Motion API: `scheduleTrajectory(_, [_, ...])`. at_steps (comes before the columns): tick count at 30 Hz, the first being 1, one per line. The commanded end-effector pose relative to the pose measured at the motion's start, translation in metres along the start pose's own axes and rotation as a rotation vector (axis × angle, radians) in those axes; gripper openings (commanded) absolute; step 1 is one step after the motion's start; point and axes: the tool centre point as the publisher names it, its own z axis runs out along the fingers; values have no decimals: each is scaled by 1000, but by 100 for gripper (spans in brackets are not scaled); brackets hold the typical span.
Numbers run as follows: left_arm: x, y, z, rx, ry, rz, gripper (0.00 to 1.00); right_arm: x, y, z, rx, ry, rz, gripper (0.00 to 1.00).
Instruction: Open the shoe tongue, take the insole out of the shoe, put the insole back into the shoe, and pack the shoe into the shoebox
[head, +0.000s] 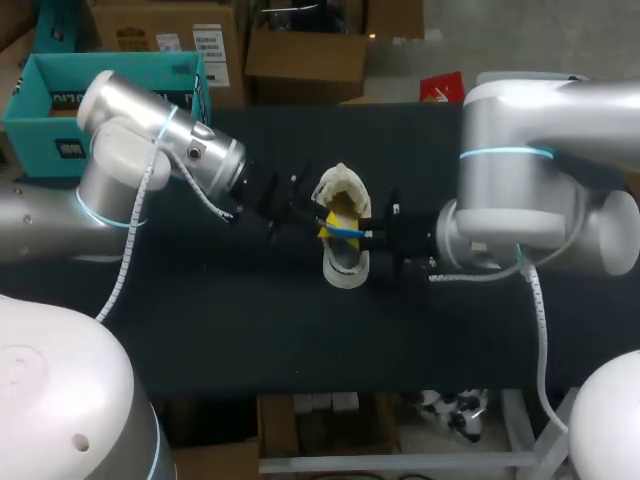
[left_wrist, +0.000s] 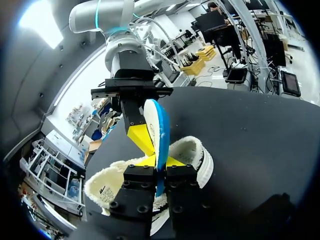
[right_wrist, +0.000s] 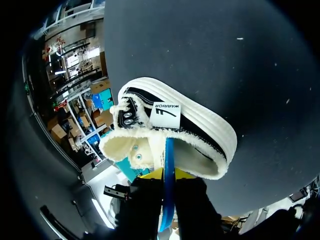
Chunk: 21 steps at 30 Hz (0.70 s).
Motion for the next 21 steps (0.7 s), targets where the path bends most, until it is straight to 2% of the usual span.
scheduleTrajectory(1, [1,-1,1,-6,-10,-2,56,4,-3,2,-41,-39,-8,0])
scheduleTrajectory(3, [1,-2,0,-8,-10,-4,74,5,-2,3,-64,-50,-15,0])
scheduleTrajectory(4, [0,-2,-1,-9,-10,-5,76,5,-1,3,-67,-52,-16,0])
scheduleTrajectory(6, [0,-2,-1,-10,-12,-8,75,5,1,4,-84,-56,-21,0])
scheduleTrajectory(9, [-1,-1,-2,-10,-12,-13,64,4,5,6,-112,-64,-23,0])
scheduleTrajectory(10, [-1,0,-2,-11,-12,-15,53,3,6,7,-118,-64,-24,0])
scheduleTrajectory(14, [-1,6,-1,-12,-10,-31,20,2,13,10,-120,-53,-29,0])
scheduleTrajectory(18, [-1,11,0,-14,-9,-42,13,1,20,14,-110,-41,-31,0])
scheduleTrajectory(21, [-1,15,0,-17,-8,-48,0,2,25,15,-103,-37,-33,0])
